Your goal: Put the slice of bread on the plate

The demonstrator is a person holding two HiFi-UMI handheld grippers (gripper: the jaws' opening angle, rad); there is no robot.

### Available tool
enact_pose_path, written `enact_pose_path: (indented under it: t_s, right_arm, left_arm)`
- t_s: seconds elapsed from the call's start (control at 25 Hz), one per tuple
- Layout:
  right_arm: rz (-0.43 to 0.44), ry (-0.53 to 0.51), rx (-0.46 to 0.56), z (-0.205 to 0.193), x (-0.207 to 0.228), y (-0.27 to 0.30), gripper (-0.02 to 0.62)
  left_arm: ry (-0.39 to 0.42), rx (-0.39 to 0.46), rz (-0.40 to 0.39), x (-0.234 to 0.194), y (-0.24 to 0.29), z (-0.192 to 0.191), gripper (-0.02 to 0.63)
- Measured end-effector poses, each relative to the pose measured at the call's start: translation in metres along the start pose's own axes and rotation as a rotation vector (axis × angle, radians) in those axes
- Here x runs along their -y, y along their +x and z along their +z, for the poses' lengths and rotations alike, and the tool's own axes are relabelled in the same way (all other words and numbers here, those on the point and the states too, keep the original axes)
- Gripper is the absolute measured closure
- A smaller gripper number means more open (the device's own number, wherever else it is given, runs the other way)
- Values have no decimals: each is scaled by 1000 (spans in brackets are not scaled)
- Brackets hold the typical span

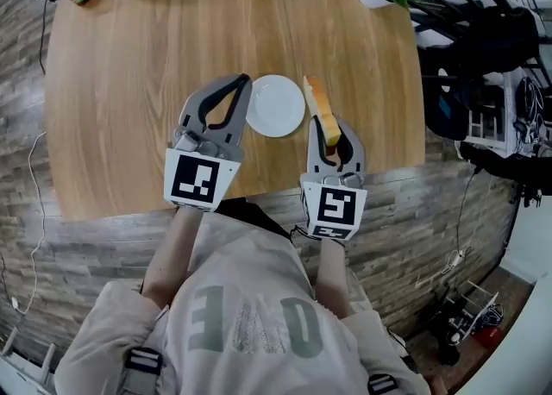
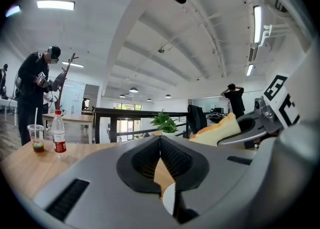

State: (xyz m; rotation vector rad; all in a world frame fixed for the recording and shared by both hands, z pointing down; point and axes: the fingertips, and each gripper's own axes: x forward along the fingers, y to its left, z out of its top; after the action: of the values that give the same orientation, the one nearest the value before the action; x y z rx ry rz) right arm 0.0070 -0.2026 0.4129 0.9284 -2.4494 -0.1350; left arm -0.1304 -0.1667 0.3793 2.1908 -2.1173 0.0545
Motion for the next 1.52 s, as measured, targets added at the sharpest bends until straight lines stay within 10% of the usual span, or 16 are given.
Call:
enact_pose_path:
  t_s: [0.28,0.56,1.04,1.24,1.36,1.52]
  right_arm:
    - [-70,-482,-176,-28,-25,29,499]
    - [-11,-686,-258,-53,-54,64,499]
    - [11,-786,-349,-87,-69,85,497]
    - [56,-675,-319,-80,-78,94,497]
    - [139,-557,-333,-81,-89,97,349]
    - [214,-475,-339,-79,-94,100,331]
  left_arm:
    - [-6,-45,45,-27,-5,-30,597]
    - [-38,-85,34,-28,-4,-51,597]
    - [-38,-136,16,-37,2,-69,597]
    - [-52,-136,-1,-31,5,-70,597]
    - [-55,-123,-5,-30,4,-67,597]
    - [-62,-125,1,-34,3,-68,597]
